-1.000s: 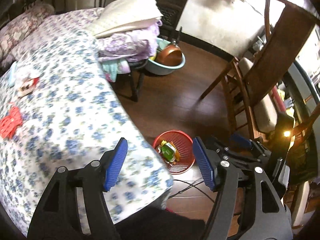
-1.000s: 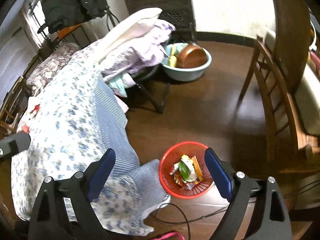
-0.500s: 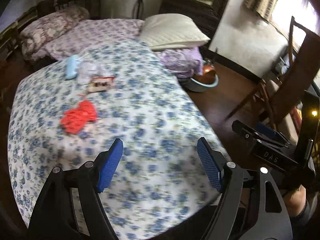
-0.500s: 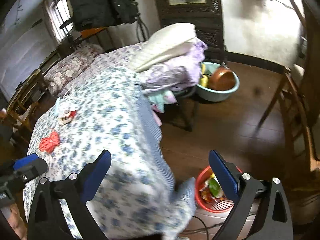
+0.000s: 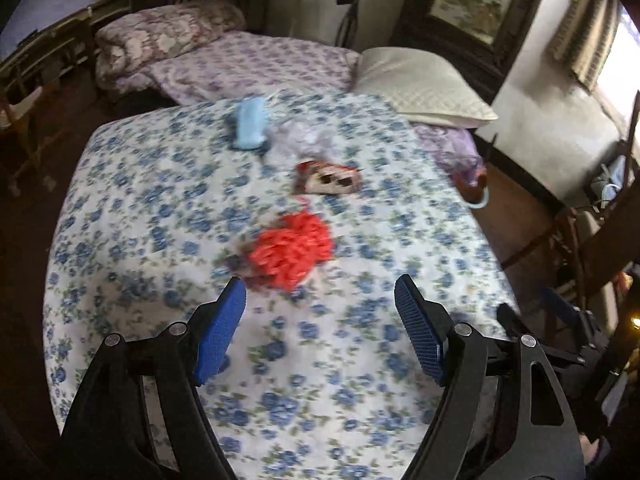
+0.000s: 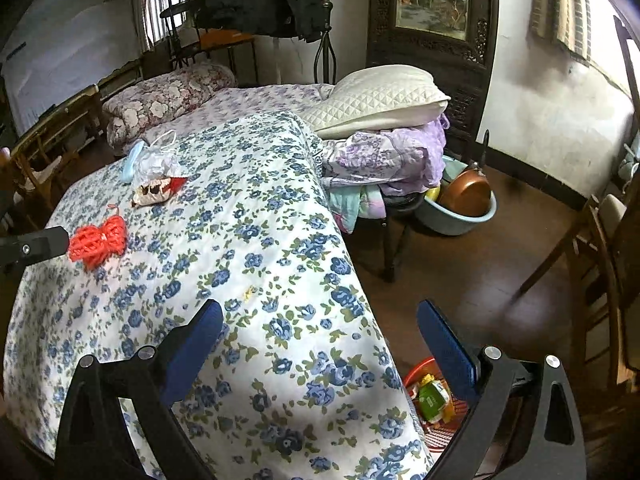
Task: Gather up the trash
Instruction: 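Move both tools back over the bed toward the remaining trash, then grasp the red mesh bundle with the left tool while the right tool grasps the red wrapper, then carry the red mesh bundle and red wrapper with both tools over the wastebasket, then open the left tool over the basket while the right tool releases the red wrapper, then move both tools back over the bed toward the mask and plastic bag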
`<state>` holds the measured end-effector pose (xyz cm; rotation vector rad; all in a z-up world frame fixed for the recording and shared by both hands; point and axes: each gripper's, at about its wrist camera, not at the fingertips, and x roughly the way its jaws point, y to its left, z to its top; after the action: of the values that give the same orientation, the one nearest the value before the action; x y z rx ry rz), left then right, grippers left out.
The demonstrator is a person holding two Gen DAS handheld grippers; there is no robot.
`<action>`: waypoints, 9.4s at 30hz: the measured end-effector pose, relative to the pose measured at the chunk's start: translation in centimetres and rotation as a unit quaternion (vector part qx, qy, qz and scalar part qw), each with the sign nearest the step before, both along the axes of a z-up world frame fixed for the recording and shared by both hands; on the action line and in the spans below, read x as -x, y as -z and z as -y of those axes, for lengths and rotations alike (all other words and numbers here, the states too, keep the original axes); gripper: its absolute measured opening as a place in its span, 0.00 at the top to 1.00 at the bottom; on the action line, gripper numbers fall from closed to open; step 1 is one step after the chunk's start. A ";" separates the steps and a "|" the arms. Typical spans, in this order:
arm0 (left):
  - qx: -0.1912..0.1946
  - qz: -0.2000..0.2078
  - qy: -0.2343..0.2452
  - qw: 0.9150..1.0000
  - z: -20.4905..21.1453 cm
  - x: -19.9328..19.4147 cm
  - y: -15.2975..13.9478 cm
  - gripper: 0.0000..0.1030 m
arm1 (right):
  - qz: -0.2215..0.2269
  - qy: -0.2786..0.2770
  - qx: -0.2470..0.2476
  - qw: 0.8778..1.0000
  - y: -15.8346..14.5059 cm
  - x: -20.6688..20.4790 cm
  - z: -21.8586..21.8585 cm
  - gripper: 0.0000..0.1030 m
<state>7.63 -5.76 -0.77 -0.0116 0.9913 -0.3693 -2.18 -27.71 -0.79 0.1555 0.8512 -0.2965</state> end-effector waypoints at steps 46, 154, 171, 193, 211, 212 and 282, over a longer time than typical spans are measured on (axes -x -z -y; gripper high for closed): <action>0.006 0.002 -0.098 0.995 -7.3 -3.3 0.3 0.69 | -0.003 -0.086 -0.046 0.995 -1.4 -4.6 -2.3 0.07; -0.144 -0.099 0.265 0.948 37.0 12.1 13.8 0.70 | -0.048 0.130 -0.206 0.969 15.3 17.4 23.4 0.57; -0.181 -0.160 0.299 0.923 39.6 12.7 18.5 0.70 | -0.080 0.139 -0.226 0.961 20.5 15.9 24.1 0.57; -0.198 -0.196 0.284 0.917 40.8 11.9 21.3 0.47 | -0.102 0.157 -0.233 0.954 23.0 15.1 24.6 0.46; -0.158 -0.162 0.259 0.939 38.8 11.6 16.3 0.41 | -0.089 0.147 -0.208 0.963 18.1 15.8 24.2 0.41; -0.148 -0.162 0.256 0.941 38.6 11.5 15.7 0.40 | -0.087 0.146 -0.207 0.964 17.7 15.7 24.2 0.41; 0.012 -0.012 -0.012 1.000 0.4 1.2 -2.0 0.21 | 0.006 -0.028 -0.078 0.997 -4.8 -3.2 -0.7 0.08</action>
<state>6.46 -6.13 1.19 -0.0500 1.0094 -0.3603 1.06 -27.04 4.00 0.2776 0.8658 -0.1776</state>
